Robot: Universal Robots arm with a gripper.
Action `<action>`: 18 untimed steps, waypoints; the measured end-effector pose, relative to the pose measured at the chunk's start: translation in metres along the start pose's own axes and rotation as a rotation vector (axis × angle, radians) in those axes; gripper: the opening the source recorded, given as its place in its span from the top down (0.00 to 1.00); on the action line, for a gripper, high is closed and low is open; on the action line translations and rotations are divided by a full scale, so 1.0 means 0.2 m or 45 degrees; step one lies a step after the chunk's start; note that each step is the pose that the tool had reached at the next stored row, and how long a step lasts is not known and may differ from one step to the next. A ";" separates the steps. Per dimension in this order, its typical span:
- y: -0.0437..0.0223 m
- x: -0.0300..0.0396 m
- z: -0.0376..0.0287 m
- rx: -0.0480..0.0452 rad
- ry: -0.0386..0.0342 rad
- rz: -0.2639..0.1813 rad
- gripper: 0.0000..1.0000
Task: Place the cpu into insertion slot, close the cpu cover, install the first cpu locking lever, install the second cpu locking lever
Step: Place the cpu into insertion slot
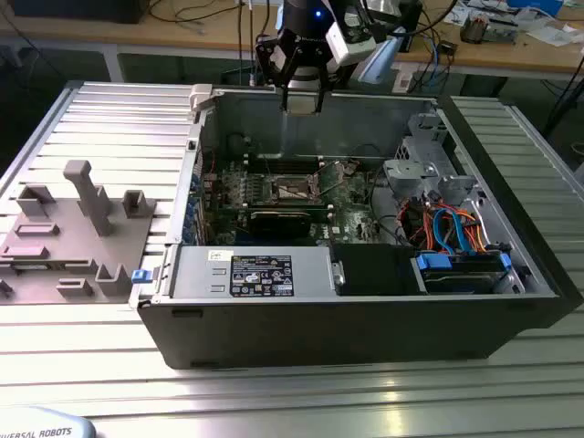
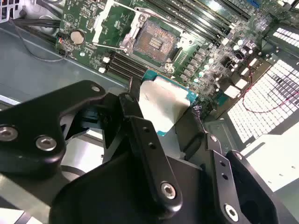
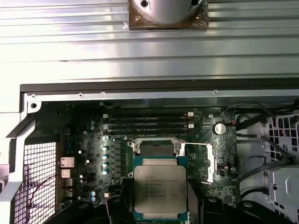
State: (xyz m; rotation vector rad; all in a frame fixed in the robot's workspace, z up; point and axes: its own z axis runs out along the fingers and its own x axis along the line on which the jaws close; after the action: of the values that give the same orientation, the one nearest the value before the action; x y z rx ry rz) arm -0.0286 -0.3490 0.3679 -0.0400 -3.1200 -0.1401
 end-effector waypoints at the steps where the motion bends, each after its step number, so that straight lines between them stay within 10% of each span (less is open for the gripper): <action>1: 0.000 0.000 0.000 0.000 0.0000 0.000 0.46; 18: -0.002 0.001 0.025 0.000 0.0000 0.000 0.46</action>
State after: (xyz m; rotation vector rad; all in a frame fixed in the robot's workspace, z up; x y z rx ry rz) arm -0.0289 -0.3490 0.3628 -0.0400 -3.1200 -0.1400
